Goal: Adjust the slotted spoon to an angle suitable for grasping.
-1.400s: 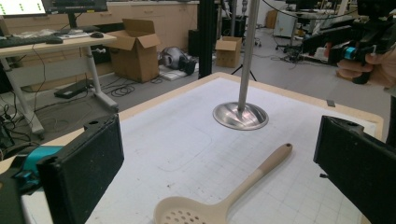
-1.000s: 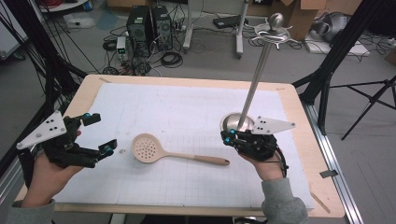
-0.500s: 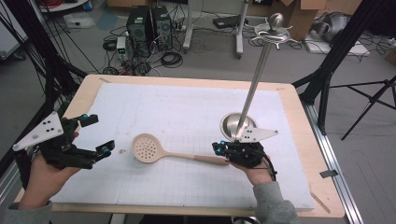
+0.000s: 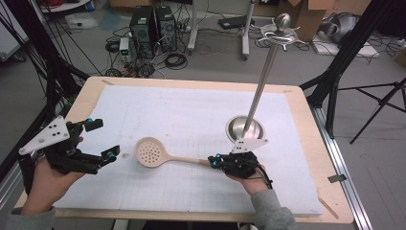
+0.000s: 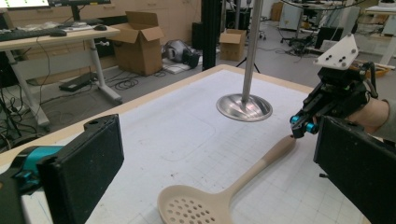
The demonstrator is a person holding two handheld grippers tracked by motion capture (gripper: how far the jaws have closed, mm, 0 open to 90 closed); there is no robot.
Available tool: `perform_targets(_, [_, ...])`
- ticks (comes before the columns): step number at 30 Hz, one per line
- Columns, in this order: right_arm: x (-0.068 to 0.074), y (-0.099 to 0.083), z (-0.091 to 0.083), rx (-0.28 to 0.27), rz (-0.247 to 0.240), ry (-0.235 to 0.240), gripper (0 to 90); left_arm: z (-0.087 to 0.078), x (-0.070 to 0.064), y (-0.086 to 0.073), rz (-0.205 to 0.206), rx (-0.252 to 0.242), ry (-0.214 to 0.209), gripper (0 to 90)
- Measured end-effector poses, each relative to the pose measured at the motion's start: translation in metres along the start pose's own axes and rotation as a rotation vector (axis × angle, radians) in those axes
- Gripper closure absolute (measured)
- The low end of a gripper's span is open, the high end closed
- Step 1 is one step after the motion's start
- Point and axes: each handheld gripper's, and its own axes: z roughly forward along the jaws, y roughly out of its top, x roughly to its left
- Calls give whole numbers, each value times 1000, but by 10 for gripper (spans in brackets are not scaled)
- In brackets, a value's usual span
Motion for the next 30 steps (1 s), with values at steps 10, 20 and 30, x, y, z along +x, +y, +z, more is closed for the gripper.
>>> perform_targets(10, [-4,-12,11,57,28,15,896,1,2,-2,-7,7,4,20])
perform_targets(20, [-10,-20,20,121,36,-9,896,-1,3,-3,-9,5,9,20])
perform_targets(30, [-17,-23,26,146,15,23,897,-5,3,-4,-13,10,18,20])
